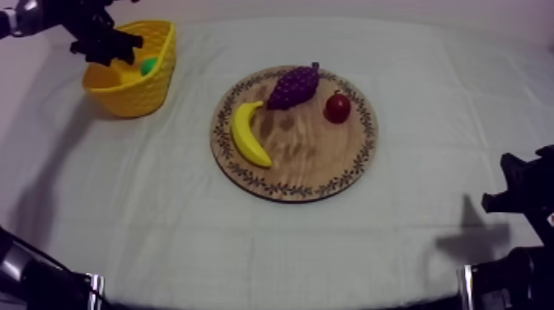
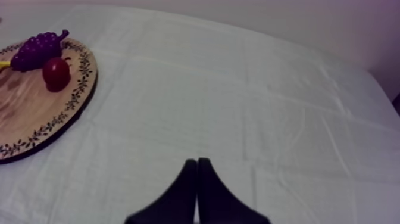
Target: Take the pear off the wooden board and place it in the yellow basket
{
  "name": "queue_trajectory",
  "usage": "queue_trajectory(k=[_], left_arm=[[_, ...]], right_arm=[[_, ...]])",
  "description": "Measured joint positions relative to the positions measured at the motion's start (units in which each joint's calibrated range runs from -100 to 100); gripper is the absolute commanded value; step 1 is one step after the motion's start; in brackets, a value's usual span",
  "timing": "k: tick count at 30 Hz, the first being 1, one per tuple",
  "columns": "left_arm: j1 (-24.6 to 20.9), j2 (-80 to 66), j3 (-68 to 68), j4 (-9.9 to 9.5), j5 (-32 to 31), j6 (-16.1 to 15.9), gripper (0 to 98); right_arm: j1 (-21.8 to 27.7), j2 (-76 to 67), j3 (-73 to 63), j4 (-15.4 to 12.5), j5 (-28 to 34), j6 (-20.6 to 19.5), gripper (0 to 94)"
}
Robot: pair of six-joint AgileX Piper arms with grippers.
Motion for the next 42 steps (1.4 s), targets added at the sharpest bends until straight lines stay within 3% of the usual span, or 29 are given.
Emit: queue_trajectory(k=[2,5,12,18,26,31,35,42], left_arm=[[0.13,-3.67,4.46,0.02,-3.34,0.46,14.1],[0.21,-10.18,11.65,0.04,-7.91,0.91,4.9],[-2.65,-30.22,32.69,3.00,-18.18,-0.03,0.5],[-5.98,-49.19,50.70,5.65,-22.58,-2.00,0.1],[-5.34,-77.35,73.27,6.59,-24.72,-1.01,0.1],[-2.42,-95.42,84.25,4.53,-21.46,2.12,0.0],[-1.38,-107.01,90.40,4.53,-19.08,3.89,0.0],[-0.89,-120.48,93.69,5.11,-17.13,1.87,0.0]], right_arm=[[0.00,0.00,0.00,0.00,0.00,0.00,0.3],[0.00,0.00,0.00,0.00,0.00,0.00,0.3],[0.00,0.00,0.00,0.00,0.00,0.00,0.3],[0.00,0.00,0.00,0.00,0.00,0.00,0.3],[0.00,0.00,0.00,0.00,-0.07,0.00,0.3],[0.00,0.00,0.00,0.00,-0.07,-0.06,0.3],[0.00,0.00,0.00,0.00,-0.07,-0.06,0.3],[0.00,0.00,0.00,0.00,0.00,0.03,0.3]])
